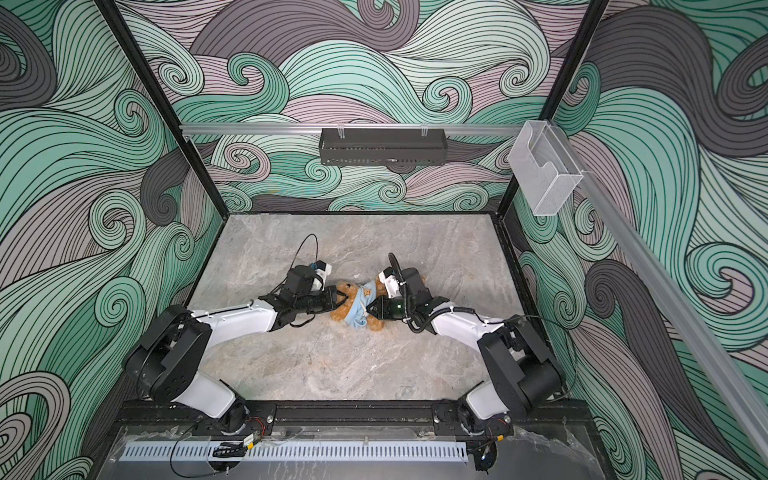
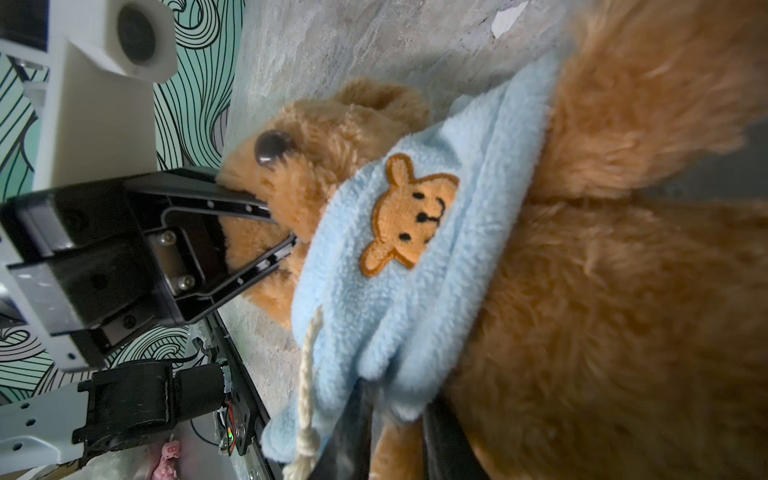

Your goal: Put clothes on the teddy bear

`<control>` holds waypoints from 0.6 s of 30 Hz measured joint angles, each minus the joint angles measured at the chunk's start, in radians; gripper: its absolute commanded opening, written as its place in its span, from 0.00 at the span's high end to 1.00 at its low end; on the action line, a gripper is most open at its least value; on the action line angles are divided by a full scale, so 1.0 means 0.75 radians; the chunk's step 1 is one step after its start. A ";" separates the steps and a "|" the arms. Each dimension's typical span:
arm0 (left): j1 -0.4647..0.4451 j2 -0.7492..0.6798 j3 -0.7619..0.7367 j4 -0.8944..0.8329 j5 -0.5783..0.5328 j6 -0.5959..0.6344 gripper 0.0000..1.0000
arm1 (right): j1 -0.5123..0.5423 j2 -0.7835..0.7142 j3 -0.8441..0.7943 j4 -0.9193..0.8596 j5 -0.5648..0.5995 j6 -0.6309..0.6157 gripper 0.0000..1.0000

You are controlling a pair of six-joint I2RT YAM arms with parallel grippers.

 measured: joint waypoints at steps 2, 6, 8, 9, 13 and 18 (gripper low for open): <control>0.000 0.000 0.000 0.001 -0.001 0.000 1.00 | 0.006 0.024 0.000 0.042 -0.001 0.022 0.80; 0.000 0.001 0.000 -0.001 -0.006 -0.005 1.00 | 0.017 0.069 0.000 0.108 0.001 0.051 0.95; -0.003 0.001 0.001 -0.013 -0.027 -0.012 1.00 | 0.017 0.065 0.000 0.107 0.007 0.050 1.00; -0.006 0.000 0.003 -0.029 -0.048 -0.016 1.00 | 0.016 0.052 -0.001 0.101 0.012 0.049 1.00; -0.018 -0.021 0.032 -0.142 -0.164 -0.025 1.00 | -0.010 -0.060 -0.041 0.043 0.016 0.024 1.00; -0.037 -0.066 0.093 -0.307 -0.307 -0.025 1.00 | -0.096 -0.231 -0.139 -0.005 -0.029 0.026 1.00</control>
